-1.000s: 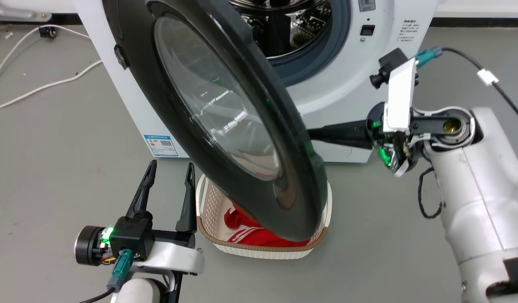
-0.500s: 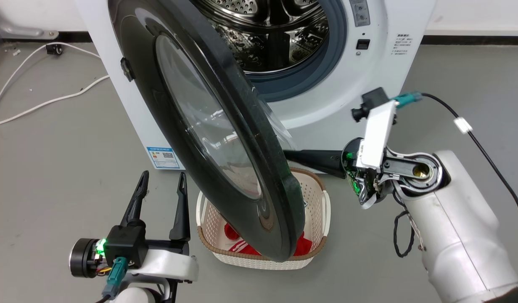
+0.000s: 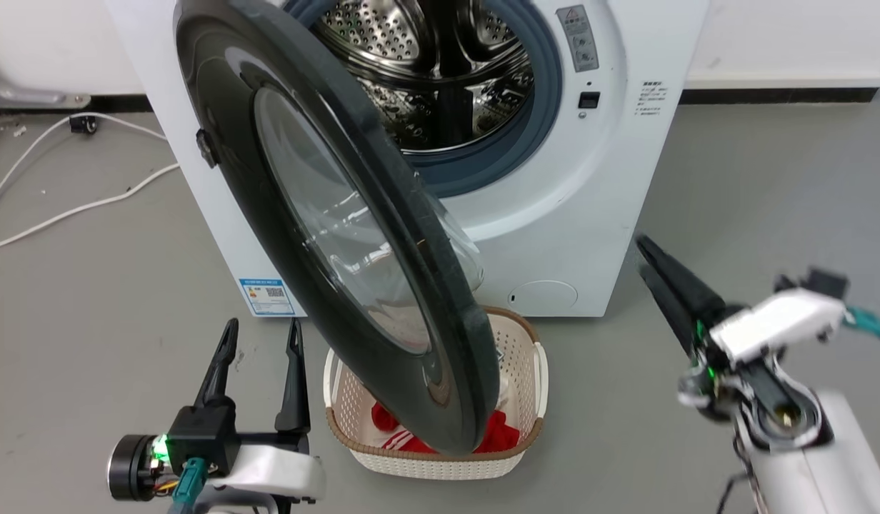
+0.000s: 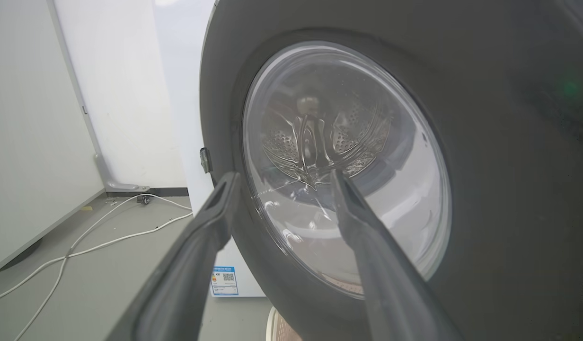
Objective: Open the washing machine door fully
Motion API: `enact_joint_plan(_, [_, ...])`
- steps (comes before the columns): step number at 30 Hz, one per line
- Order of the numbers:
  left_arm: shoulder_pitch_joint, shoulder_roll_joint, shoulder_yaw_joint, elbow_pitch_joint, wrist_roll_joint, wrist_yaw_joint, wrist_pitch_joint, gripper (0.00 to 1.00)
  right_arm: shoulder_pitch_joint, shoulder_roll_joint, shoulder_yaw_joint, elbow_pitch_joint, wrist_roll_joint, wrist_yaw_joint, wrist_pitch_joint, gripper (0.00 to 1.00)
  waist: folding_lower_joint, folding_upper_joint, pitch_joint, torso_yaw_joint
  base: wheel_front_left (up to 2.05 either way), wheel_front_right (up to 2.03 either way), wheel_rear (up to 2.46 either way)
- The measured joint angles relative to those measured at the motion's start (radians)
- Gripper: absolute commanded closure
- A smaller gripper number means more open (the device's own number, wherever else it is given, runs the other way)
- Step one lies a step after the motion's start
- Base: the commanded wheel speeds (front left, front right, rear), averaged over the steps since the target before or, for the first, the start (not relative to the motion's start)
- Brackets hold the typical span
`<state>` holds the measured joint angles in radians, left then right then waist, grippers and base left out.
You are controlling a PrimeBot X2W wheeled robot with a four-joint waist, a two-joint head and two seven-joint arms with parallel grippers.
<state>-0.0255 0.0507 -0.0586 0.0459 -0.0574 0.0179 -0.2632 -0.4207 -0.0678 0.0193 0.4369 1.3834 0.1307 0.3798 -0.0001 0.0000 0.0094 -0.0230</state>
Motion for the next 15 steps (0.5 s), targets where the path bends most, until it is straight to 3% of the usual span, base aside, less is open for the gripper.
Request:
enact_joint_plan(9, [0.024,0.0,0.017,0.006,0.0,-0.005,0.0,0.0,0.281,0.0,-0.081,-0.178,-0.164,0.0,-0.301,0.0,0.0,0.0,-0.025,-0.013,0.0,0.0,0.0])
enact_joint_plan(15, [0.038,0.0,0.03,0.006,0.0,-0.005,0.0,0.0,0.377,-0.002,-0.112,-0.256,-0.418,0.0,-0.502,0.0,0.0,0.0,-0.031,-0.025,0.0,0.0,0.0])
